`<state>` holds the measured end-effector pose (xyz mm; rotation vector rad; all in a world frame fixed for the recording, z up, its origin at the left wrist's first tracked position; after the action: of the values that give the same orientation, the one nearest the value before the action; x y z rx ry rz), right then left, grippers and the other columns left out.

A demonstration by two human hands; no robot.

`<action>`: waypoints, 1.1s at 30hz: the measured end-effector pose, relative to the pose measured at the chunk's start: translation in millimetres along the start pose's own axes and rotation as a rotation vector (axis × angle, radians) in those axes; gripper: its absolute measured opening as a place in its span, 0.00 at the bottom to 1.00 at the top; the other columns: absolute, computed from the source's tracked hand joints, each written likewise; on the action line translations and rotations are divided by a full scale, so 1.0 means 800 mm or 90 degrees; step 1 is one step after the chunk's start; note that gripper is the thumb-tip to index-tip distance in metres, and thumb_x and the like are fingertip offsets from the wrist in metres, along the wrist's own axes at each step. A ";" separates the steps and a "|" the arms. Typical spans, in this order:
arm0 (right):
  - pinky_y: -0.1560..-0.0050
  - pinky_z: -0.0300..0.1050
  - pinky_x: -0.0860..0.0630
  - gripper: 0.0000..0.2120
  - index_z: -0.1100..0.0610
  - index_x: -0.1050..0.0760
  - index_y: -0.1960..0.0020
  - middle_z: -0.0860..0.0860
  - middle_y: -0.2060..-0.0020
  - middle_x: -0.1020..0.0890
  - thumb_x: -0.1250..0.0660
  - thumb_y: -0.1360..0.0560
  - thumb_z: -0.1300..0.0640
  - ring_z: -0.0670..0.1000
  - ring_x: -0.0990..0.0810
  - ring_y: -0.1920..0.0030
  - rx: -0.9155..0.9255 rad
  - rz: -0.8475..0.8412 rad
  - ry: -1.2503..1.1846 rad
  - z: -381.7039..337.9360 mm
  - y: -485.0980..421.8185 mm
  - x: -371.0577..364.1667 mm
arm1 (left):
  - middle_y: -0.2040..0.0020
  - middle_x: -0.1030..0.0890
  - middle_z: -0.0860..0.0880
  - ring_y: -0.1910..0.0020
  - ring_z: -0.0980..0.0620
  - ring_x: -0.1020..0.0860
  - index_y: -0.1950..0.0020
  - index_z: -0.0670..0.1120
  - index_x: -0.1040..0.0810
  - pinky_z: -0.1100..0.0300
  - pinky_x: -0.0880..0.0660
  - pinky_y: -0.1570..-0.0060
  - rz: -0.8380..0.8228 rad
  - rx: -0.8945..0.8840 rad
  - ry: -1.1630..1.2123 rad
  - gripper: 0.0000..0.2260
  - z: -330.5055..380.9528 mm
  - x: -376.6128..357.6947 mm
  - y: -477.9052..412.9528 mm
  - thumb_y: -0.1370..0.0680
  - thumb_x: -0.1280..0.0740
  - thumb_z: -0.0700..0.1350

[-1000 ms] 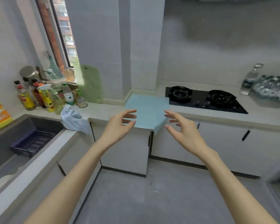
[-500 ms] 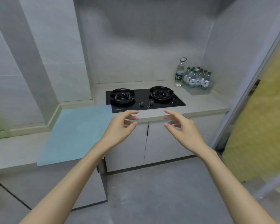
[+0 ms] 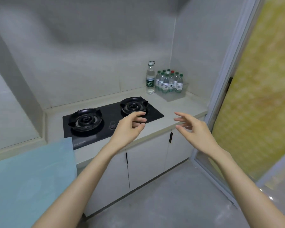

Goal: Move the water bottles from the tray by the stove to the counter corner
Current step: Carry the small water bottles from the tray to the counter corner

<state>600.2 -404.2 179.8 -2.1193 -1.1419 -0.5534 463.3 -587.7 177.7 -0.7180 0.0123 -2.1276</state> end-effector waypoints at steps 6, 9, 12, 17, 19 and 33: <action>0.42 0.41 0.26 0.21 0.49 0.29 0.31 0.44 0.43 0.20 0.34 0.23 0.58 0.40 0.20 0.50 -0.012 0.017 0.001 0.081 -0.093 0.022 | 0.48 0.18 0.57 0.57 0.66 0.21 0.36 0.52 0.25 0.78 0.29 0.56 -0.021 -0.007 -0.001 0.17 -0.016 -0.063 -0.118 0.23 0.33 0.40; 0.40 0.45 0.25 0.21 0.48 0.30 0.31 0.44 0.42 0.20 0.34 0.23 0.57 0.42 0.20 0.49 -0.007 0.006 0.006 0.129 -0.148 0.034 | 0.48 0.18 0.55 0.54 0.61 0.20 0.35 0.51 0.25 0.77 0.27 0.55 -0.020 -0.003 0.002 0.17 -0.022 -0.095 -0.181 0.23 0.33 0.39; 0.40 0.47 0.26 0.21 0.48 0.30 0.31 0.43 0.42 0.20 0.34 0.23 0.56 0.42 0.20 0.48 -0.005 -0.016 0.006 0.178 -0.210 0.051 | 0.47 0.18 0.54 0.54 0.60 0.20 0.35 0.50 0.25 0.71 0.25 0.50 -0.013 0.008 0.003 0.17 -0.022 -0.126 -0.247 0.23 0.33 0.39; 0.40 0.49 0.25 0.21 0.47 0.31 0.31 0.42 0.41 0.21 0.35 0.23 0.55 0.43 0.20 0.47 0.002 -0.052 0.026 0.249 -0.311 0.076 | 0.48 0.18 0.55 0.54 0.60 0.19 0.36 0.51 0.25 0.74 0.26 0.51 0.020 0.016 -0.011 0.17 -0.023 -0.165 -0.352 0.23 0.34 0.39; 0.40 0.49 0.25 0.21 0.47 0.31 0.31 0.42 0.40 0.21 0.34 0.23 0.55 0.43 0.20 0.47 0.000 -0.057 0.028 0.274 -0.345 0.082 | 0.48 0.19 0.57 0.54 0.59 0.19 0.36 0.52 0.25 0.74 0.26 0.52 0.023 0.024 -0.018 0.17 -0.028 -0.177 -0.387 0.23 0.34 0.39; 0.44 0.43 0.25 0.20 0.50 0.28 0.33 0.44 0.40 0.21 0.33 0.24 0.59 0.46 0.20 0.49 -0.028 -0.042 0.030 0.429 -0.573 0.105 | 0.47 0.19 0.53 0.56 0.57 0.21 0.37 0.51 0.25 0.75 0.28 0.57 -0.007 0.040 -0.008 0.16 -0.111 -0.274 -0.647 0.23 0.33 0.39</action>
<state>275.5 74.5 154.5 -2.1003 -1.1863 -0.6610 138.5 -122.8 130.2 -0.6961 -0.0648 -2.1241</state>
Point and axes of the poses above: each hand's wrist, its own y-axis away from the middle knuckle, its own x-axis out of the back of the hand, z = x × y, the point moved 6 cm from there along -y, towards the middle knuckle
